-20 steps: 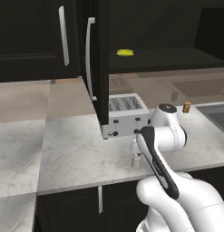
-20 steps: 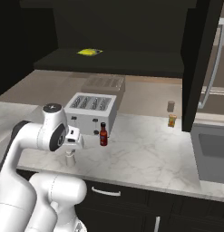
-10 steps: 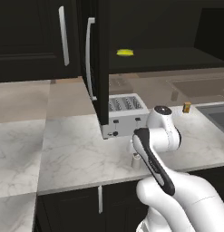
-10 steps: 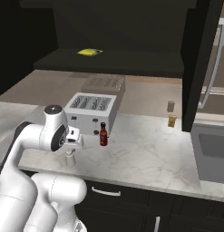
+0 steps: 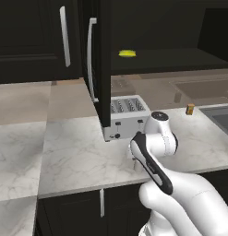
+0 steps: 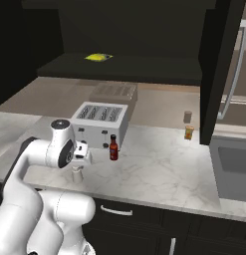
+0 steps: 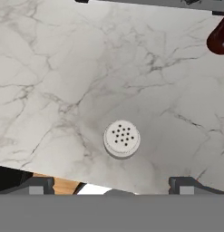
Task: Pick the condiment bottle and shaker from the counter and place them in the cabinet.
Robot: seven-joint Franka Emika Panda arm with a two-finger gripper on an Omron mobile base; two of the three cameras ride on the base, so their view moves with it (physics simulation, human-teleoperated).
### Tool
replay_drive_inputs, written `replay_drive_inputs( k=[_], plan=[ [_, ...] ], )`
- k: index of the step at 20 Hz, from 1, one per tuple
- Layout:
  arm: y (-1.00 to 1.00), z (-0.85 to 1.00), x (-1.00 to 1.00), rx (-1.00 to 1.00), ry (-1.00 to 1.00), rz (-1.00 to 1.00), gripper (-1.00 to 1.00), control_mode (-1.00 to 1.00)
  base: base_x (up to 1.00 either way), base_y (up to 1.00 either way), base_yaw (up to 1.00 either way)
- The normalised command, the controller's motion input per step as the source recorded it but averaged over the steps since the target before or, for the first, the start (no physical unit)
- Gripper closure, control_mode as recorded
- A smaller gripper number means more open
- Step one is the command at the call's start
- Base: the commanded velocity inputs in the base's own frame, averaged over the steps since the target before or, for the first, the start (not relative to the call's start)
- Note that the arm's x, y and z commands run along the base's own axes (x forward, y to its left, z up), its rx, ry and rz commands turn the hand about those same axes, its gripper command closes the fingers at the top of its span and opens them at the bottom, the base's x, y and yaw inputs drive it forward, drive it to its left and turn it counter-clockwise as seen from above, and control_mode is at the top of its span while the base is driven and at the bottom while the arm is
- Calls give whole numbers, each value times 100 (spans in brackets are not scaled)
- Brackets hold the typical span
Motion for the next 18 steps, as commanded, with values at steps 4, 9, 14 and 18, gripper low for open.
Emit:
replay_drive_inputs(
  k=[4,9,14,18],
  plan=[
    [0,-29,6,0,0,0,-100,-100,0,0,0],
    [0,-15,6,0,0,0,-100,-100,0,0,0],
    [0,-5,11,0,0,0,-100,-100,0,0,0],
    [0,-17,7,0,0,0,-100,-100,0,0,0]
  ],
)
